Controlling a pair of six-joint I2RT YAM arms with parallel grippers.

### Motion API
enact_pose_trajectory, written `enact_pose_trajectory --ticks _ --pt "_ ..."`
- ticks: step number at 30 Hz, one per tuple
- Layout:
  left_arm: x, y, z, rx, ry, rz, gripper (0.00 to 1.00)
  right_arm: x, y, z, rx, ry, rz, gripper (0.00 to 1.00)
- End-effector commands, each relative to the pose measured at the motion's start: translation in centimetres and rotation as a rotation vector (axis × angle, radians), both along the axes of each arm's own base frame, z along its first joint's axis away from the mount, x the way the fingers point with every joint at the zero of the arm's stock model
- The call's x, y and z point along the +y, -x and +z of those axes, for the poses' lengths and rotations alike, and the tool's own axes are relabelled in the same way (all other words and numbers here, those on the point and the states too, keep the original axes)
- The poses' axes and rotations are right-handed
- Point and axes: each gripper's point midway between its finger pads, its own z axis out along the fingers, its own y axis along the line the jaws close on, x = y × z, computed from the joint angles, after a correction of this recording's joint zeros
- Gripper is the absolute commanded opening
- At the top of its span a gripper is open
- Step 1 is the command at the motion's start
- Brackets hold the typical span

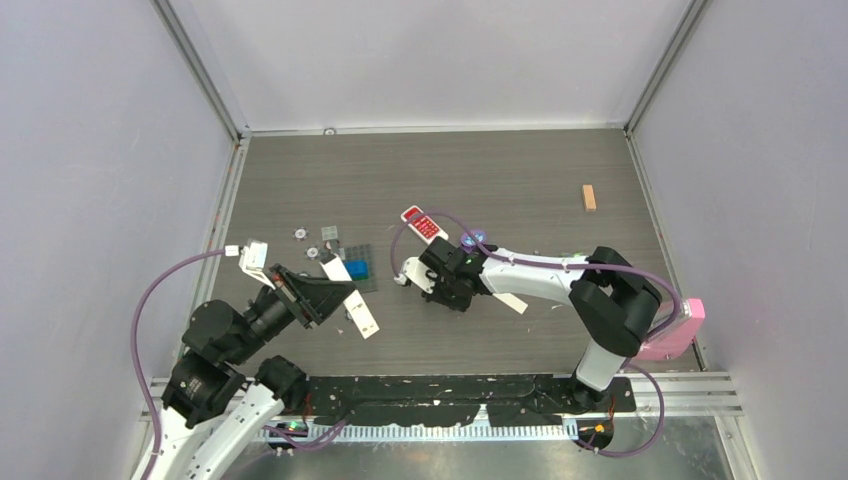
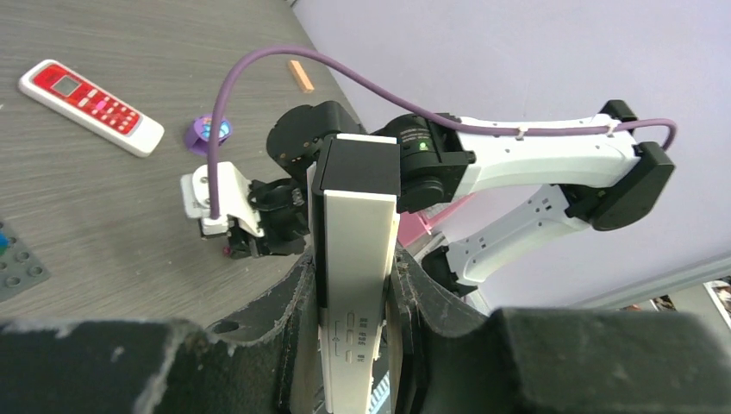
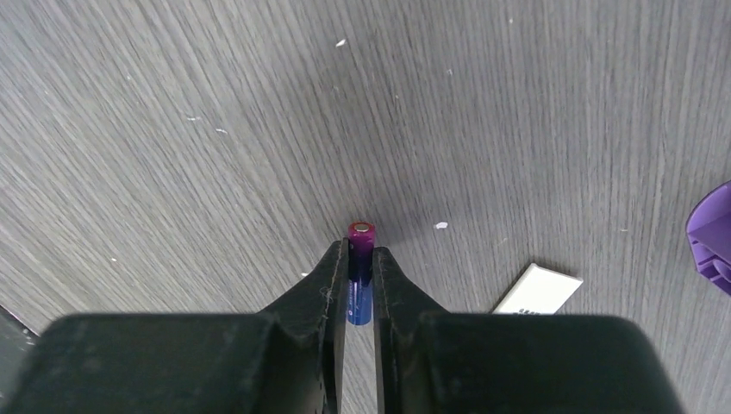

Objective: Load the batteries into the remote control
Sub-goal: Adjust the battery at the center of the board, then pick up the battery from the center of the board.

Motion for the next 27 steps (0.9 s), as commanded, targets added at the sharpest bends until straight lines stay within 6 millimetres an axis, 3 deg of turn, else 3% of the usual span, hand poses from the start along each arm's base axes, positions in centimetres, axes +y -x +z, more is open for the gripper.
enact_pose_trajectory --ticks 1,8,10,14,16,22,27 --pt "0.7 -0.4 0.2 0.006 -0.027 0.050 0.02 0.5 -1.0 1.2 -0.054 0.010 0.084 0.20" --pt "1.4 -1.7 -0.2 0.008 -0.042 0.118 0.04 1.6 -1.9 3.5 -0.073 -0.094 -0.088 0.59" --pt "1.3 -2.2 -0.4 0.008 -0.041 0.132 0.04 1.5 -3.3 4.8 -0.141 -0.138 -0.216 0.63" --pt "1.1 -2.9 -1.1 0.008 -0.043 0.141 0.05 0.3 -4.8 7.0 -0.207 -0.236 -0.536 0.62" --pt "1.0 -3.1 -1.4 0.007 -0.045 0.142 0.05 -0.6 -4.4 7.4 -0.168 -0.284 -0.718 0.58" --pt "0.7 -3.8 -2.5 0.008 -0.036 0.150 0.05 0.1 -1.7 6.5 0.125 -0.506 -1.250 0.52" --pt "-0.4 -3.3 -2.6 -0.053 -0.020 0.079 0.08 0.0 -1.1 5.4 0.245 -0.624 -1.582 0.49"
